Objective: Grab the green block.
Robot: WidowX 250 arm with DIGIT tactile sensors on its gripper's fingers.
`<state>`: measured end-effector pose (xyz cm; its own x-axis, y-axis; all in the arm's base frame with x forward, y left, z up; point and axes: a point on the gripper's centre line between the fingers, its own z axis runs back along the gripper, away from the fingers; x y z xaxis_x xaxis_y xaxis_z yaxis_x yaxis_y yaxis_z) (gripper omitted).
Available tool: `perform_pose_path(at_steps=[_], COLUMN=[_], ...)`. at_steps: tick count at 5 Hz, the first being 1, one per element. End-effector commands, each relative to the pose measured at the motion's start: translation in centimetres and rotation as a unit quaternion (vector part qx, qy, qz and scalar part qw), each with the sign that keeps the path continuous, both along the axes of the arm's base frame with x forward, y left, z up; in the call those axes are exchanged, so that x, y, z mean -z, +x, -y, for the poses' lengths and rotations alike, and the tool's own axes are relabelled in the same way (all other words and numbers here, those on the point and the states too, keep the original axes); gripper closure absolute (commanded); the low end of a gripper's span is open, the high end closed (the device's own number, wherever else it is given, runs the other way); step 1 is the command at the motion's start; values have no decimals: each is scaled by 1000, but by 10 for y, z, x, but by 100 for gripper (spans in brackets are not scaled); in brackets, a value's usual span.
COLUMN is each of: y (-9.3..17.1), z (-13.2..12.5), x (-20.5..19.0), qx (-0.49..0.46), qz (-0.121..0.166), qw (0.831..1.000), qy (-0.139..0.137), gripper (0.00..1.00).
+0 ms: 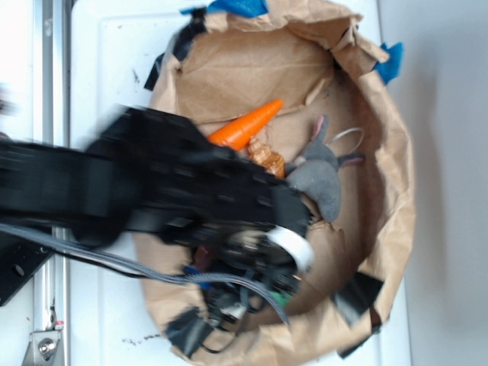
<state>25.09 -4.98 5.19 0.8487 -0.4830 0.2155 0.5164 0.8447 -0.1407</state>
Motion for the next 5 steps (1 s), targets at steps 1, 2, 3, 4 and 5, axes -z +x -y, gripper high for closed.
perform_pose_path(at_steps=[1,2,3,4,5], y=[-15,-18,-15,-10,-8], z=[-24,-27,-28,-32,-32], x=[-106,-131,-135,-130,-128], qx=[-144,-206,-237,-253,-259], qz=[54,40,35,20,24], qw=[988,978,971,967,965], qy=[-6,5,11,4,23], gripper=[100,100,100,100,100])
